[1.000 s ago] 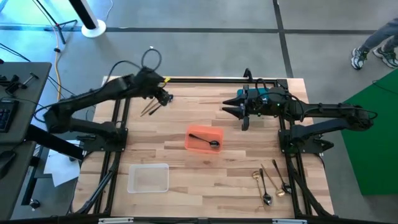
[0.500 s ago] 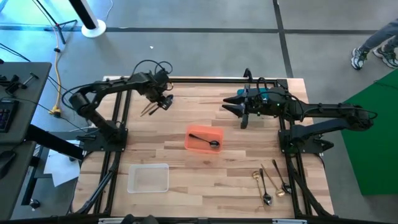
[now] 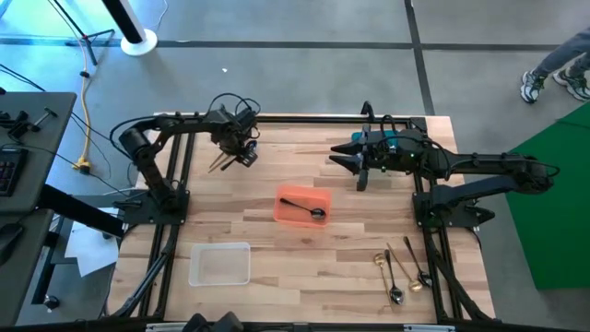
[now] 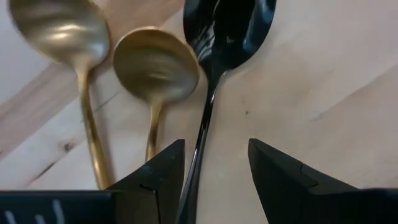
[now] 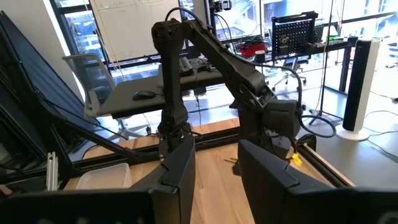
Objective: Sort silverware by color (type)
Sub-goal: Put the top left black spoon into the orange bin
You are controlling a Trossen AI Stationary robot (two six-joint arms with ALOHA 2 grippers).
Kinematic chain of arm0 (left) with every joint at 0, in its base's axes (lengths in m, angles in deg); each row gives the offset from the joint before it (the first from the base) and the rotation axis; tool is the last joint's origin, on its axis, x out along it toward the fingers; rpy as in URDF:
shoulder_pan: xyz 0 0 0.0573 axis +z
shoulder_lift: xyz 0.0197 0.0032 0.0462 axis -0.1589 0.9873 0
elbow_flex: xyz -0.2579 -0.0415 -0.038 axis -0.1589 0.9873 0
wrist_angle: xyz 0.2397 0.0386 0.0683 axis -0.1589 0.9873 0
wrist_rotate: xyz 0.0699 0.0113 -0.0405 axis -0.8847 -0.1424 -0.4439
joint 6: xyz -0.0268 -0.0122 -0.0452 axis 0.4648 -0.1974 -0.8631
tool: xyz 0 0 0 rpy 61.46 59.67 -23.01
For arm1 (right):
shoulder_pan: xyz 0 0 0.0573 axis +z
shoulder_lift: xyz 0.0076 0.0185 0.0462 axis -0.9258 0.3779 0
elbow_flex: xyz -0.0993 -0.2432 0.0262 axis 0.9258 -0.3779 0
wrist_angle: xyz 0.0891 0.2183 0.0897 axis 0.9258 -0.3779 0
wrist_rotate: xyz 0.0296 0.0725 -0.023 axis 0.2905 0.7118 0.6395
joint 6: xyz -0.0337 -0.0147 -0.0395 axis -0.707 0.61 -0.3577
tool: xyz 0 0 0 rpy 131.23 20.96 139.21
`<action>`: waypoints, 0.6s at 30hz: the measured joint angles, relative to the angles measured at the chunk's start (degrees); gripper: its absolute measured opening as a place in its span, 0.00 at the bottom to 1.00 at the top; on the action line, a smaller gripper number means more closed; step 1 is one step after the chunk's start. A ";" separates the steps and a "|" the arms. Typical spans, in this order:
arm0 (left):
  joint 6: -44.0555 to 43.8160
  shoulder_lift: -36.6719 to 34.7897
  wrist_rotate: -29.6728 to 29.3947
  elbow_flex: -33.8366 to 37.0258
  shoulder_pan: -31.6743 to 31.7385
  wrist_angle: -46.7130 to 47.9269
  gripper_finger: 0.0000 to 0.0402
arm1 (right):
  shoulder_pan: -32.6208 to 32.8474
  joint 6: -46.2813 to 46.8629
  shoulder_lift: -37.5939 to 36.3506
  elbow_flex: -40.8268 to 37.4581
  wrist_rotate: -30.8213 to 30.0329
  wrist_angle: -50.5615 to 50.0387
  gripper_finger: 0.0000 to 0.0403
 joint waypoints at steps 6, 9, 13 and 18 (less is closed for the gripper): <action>0.57 1.97 -0.07 -0.30 0.00 -0.04 0.41 | 0.02 0.00 0.00 0.00 0.00 0.01 0.27; 2.00 2.08 -0.13 -0.28 0.00 0.06 0.36 | 0.02 0.06 0.00 0.00 0.00 0.02 0.27; 3.39 1.81 -0.13 -0.19 0.00 0.04 0.21 | 0.02 1.87 0.00 0.00 -0.01 -0.03 0.27; 4.01 0.97 0.04 0.03 -0.17 0.11 0.02 | 0.02 2.58 0.00 0.00 0.00 -0.89 0.27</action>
